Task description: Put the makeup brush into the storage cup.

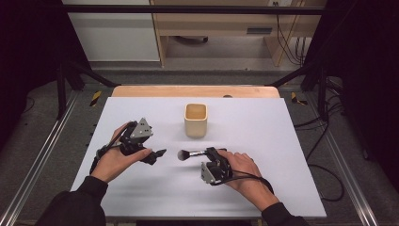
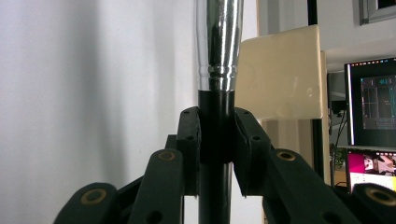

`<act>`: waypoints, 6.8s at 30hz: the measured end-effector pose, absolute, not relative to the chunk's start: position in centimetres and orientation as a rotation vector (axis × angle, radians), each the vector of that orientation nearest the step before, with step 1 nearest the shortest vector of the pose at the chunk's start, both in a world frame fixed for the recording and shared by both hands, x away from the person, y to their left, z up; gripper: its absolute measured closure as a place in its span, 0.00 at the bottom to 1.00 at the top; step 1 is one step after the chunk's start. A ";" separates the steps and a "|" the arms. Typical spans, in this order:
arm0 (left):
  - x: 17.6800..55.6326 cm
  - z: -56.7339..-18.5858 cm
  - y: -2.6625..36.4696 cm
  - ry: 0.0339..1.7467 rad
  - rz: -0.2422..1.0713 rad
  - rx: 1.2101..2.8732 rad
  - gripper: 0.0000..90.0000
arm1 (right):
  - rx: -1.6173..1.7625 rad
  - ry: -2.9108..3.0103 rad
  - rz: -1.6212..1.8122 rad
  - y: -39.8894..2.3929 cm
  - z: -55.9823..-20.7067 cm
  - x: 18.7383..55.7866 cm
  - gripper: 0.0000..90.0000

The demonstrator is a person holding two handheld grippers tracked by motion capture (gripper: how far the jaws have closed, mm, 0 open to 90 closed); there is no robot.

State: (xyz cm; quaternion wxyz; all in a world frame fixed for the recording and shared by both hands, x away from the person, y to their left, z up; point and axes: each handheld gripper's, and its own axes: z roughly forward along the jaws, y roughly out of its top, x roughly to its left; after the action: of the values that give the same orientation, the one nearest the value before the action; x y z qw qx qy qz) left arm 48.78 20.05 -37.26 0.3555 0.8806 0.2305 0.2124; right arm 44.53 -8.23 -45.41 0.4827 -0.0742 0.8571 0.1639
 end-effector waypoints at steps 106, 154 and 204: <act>46.6 -37.7 19.7 0.735 0.427 1.691 0.03 | 0.651 2.052 1.580 -7.3 -42.2 46.9 0.83; 47.4 -37.5 16.8 0.803 0.253 1.614 0.78 | 0.684 2.104 1.679 -4.1 -42.3 46.4 0.83; 50.1 -32.3 14.1 0.781 0.523 1.683 0.78 | 0.989 1.967 1.350 -18.4 -44.1 45.6 0.06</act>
State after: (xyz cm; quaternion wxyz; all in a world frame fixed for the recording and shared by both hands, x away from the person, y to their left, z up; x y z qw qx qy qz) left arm 50.15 14.12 -32.31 0.5704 0.7172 0.3327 0.2228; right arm 45.56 -18.44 -44.11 0.2757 0.3682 0.7322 0.5023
